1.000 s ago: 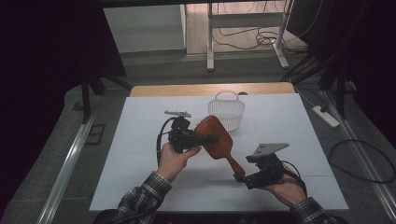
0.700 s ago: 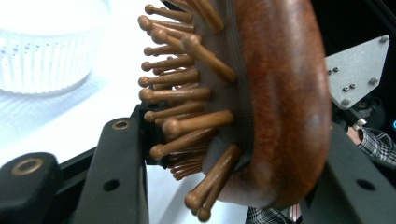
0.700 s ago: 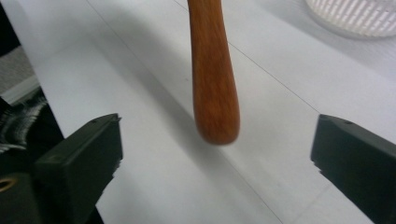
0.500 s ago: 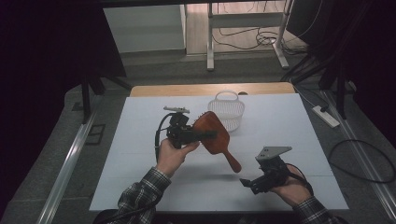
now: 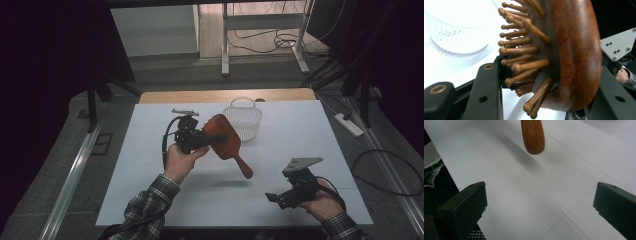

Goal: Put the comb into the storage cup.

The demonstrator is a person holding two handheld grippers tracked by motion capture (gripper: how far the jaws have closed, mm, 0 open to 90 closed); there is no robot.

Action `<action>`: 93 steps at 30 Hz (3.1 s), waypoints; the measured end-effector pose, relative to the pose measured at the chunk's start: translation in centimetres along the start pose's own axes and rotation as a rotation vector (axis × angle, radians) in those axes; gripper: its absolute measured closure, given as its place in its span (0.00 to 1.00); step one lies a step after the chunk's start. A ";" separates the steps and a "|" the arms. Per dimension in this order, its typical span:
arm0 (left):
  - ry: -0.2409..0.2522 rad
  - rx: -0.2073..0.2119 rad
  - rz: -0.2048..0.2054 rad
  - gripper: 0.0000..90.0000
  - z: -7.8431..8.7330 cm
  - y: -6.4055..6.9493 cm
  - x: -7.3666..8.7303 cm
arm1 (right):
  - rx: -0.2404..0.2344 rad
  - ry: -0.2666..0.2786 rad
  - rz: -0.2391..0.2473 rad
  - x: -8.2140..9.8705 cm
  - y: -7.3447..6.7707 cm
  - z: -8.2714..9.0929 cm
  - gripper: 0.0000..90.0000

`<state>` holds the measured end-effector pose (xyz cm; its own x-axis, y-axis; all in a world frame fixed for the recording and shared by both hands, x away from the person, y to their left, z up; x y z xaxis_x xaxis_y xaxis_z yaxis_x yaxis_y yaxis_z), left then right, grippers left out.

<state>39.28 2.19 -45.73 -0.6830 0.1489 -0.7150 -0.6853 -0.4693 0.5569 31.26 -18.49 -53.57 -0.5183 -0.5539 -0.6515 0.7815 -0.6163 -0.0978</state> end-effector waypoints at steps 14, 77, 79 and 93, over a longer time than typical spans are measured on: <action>0.010 -0.021 -0.001 0.58 0.5 -0.8 -0.7 | 0.045 -0.006 -0.029 1.7 1.4 2.0 0.00; 0.153 -0.138 0.086 0.58 3.2 -5.1 -9.7 | 0.233 0.025 -0.181 6.0 4.7 7.7 0.00; 0.159 -0.145 0.090 0.58 3.2 -5.3 -10.0 | 0.234 0.026 -0.182 6.0 4.8 7.7 0.00; 0.210 -0.170 0.121 0.58 3.0 -6.5 -11.9 | 0.224 0.019 -0.181 6.1 4.7 7.6 0.00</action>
<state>51.11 6.07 -39.51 -0.6779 -0.0922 -0.7293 -0.5379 -0.6141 0.5775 29.13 -28.98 -52.27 -0.6341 -0.4144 -0.6528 0.5796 -0.8136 -0.0466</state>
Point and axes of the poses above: each handheld gripper's, and its own axes: z roughly backward along the jaws, x roughly out of its underside, y roughly to its right, the point moved 10 cm from there along -z, roughly forward along the jaws
